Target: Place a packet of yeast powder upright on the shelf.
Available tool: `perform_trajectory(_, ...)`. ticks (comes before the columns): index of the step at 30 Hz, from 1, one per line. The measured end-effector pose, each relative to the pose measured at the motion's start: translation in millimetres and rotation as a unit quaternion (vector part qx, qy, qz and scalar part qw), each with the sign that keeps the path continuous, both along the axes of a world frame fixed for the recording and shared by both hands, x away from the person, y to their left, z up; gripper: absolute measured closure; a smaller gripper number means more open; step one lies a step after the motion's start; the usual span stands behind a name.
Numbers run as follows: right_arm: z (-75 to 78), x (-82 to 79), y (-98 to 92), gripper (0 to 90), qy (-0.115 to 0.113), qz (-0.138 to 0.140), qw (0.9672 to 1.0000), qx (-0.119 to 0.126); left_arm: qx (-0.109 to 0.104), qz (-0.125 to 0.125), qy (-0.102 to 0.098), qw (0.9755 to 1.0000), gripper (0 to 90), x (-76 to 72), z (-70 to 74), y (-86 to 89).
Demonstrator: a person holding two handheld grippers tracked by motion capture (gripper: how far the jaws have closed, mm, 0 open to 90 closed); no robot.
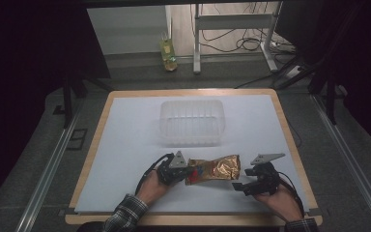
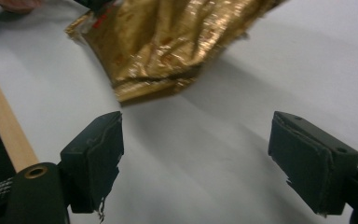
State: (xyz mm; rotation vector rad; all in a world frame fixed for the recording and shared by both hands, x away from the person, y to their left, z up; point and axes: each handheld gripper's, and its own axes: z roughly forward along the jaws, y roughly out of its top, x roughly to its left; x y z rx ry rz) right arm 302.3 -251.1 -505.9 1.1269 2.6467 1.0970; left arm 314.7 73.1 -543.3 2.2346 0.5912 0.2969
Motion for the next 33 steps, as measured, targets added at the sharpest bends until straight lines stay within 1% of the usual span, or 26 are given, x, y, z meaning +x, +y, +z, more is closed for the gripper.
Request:
perform_trajectory(2, 0.4, 0.5, 1.4, 18.3, 0.002, 0.002, 1.0, 0.002, 0.0, 0.0, 0.0, 1.0, 89.8, -0.1, -0.1, 0.0)
perform_trajectory(3, 1.2, 2.1, 3.9, 18.2, 0.005, 0.007, 0.9999, 0.009, -0.001, 0.0, 0.001, 1.0, 89.8, 0.0, -0.1, 0.2)
perform_trajectory(6, 1.5, 4.1, 6.9, 18.2, 0.009, 0.009, 0.9998, 0.015, -0.001, -0.002, 0.0, 1.0, 89.8, 0.5, -0.1, 0.6)
perform_trajectory(7, 1.0, 6.6, 10.0, 18.2, 0.015, 0.015, 0.9995, 0.022, -0.008, 0.003, 0.004, 1.0, 89.8, 0.0, -0.6, 0.0)
perform_trajectory(11, 0.1, 11.7, 17.1, 18.2, 0.024, 0.018, 0.999, 0.035, -0.016, 0.007, 0.007, 0.9998, 89.8, -0.1, -1.2, -0.4)
perform_trajectory(16, -0.3, 18.3, 24.7, 18.2, 0.032, 0.024, 0.9984, 0.039, -0.015, 0.006, 0.007, 0.9998, 89.8, -0.1, -1.1, -0.3)
perform_trajectory(18, -1.2, 24.6, 32.1, 18.1, 0.039, 0.028, 0.9981, 0.04, -0.015, 0.006, 0.007, 0.9998, 89.8, 0.0, -1.0, 0.0)
perform_trajectory(20, -1.0, 26.0, 33.7, 18.1, 0.039, 0.028, 0.998, 0.041, -0.015, 0.006, 0.007, 0.9998, 89.7, 0.1, -1.0, 0.2)
perform_trajectory(21, 0.6, 29.9, 37.8, 18.0, 0.045, 0.028, 0.9974, 0.049, -0.015, 0.006, 0.008, 0.9998, 89.7, 0.1, -1.1, 0.1)
perform_trajectory(23, 2.6, 33.6, 39.9, 18.4, 0.049, 0.024, 0.997, 0.056, -0.015, 0.006, 0.008, 0.9998, 89.8, 0.2, -1.0, 0.3)
perform_trajectory(25, 4.2, 36.7, 41.2, 20.2, 0.054, 0.022, 0.9965, 0.06, -0.015, 0.005, 0.008, 0.9998, 89.7, 0.3, -1.0, 0.3)
perform_trajectory(26, 5.2, 38.2, 41.8, 21.7, 0.057, 0.021, 0.9962, 0.062, -0.012, 0.003, 0.008, 0.9999, 89.7, 0.6, -0.7, 0.9)
perform_trajectory(30, 10.2, 43.6, 43.7, 30.8, 0.068, 0.014, 0.9954, 0.067, -0.011, 0.003, 0.007, 0.9999, 89.7, 0.3, -0.8, 1.0)
perform_trajectory(31, 11.7, 44.9, 43.9, 32.6, 0.073, 0.012, 0.9948, 0.07, -0.005, 0.0, 0.005, 1.0, 89.7, 0.4, -0.4, 1.5)
perform_trajectory(32, 11.7, 44.9, 43.9, 32.6, 0.073, 0.012, 0.9948, 0.07, -0.005, 0.0, 0.005, 1.0, 89.7, 0.4, -0.4, 1.5)
perform_trajectory(33, 14.7, 47.8, 44.4, 37.9, 0.086, 0.014, 0.9927, 0.083, -0.005, 0.001, 0.003, 1.0, 89.7, -0.3, -0.4, 1.1)
